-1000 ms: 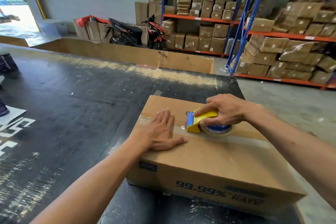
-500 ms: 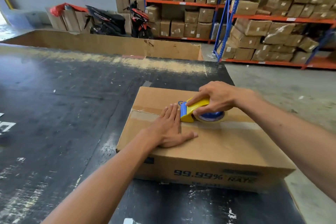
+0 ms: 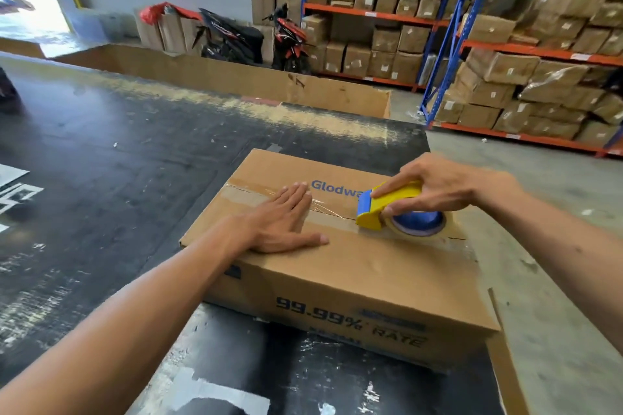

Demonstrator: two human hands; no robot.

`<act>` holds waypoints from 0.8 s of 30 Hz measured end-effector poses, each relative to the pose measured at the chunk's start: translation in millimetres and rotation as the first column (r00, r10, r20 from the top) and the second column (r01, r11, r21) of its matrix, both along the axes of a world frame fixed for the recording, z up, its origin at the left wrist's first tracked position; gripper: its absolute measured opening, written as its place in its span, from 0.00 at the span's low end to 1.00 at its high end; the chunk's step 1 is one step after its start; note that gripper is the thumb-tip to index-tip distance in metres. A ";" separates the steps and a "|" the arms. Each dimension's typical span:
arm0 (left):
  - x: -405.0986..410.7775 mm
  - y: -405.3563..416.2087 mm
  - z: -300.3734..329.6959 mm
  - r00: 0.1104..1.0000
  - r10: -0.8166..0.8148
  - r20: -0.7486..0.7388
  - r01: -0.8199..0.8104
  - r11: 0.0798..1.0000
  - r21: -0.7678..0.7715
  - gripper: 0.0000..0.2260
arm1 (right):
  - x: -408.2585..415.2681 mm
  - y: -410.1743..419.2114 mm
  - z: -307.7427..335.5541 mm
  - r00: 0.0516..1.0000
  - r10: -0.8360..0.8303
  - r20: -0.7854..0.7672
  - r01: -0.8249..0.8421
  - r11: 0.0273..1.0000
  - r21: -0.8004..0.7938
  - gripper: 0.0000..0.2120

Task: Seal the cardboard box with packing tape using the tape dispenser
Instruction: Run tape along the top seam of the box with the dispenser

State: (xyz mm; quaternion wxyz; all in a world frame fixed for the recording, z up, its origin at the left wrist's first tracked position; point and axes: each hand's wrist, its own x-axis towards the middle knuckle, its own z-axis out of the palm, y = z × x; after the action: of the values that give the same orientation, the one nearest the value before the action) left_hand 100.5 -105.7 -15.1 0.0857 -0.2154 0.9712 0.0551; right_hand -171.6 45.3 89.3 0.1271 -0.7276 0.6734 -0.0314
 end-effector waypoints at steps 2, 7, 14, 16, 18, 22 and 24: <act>0.0 0.8 -0.4 1.000 -0.003 0.002 0.003 1.000 -0.014 0.49 | 2.3 -7.4 1.6 1.000 0.016 -0.018 -0.015 0.999 0.029 0.19; 2.0 1.2 3.8 0.998 -0.059 0.010 0.059 0.998 -0.023 0.46 | 1.7 -15.9 -0.6 0.999 0.040 -0.025 -0.039 0.998 0.046 0.19; -63.6 55.9 -4.0 0.997 0.001 -0.083 0.009 0.994 0.112 0.48 | 1.6 -18.3 -3.5 0.997 0.035 -0.075 -0.033 0.999 0.023 0.21; -71.6 56.6 -6.4 0.998 0.005 -0.059 0.003 0.992 0.130 0.49 | 1.9 -16.8 -2.8 0.996 0.030 -0.090 -0.028 0.999 0.027 0.21; -69.8 53.2 -6.6 0.999 -0.013 -0.037 0.017 0.992 0.123 0.49 | 3.8 -15.6 -2.1 0.995 0.032 -0.099 -0.030 0.999 0.024 0.23; -66.6 52.1 -4.5 0.998 -0.053 -0.037 0.056 0.992 0.111 0.48 | 4.3 -9.5 2.7 0.996 0.037 -0.080 -0.033 0.999 0.043 0.24; -66.8 50.8 -4.4 0.998 -0.061 -0.031 0.064 0.993 0.096 0.47 | -2.7 1.1 8.1 0.995 0.046 -0.085 -0.041 0.998 0.053 0.23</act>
State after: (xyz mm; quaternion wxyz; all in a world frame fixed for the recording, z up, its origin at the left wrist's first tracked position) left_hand 33.7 -54.9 -19.6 0.0841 -0.1797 0.9748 0.1022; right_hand -174.3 46.4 97.4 0.1172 -0.7392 0.6629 0.0203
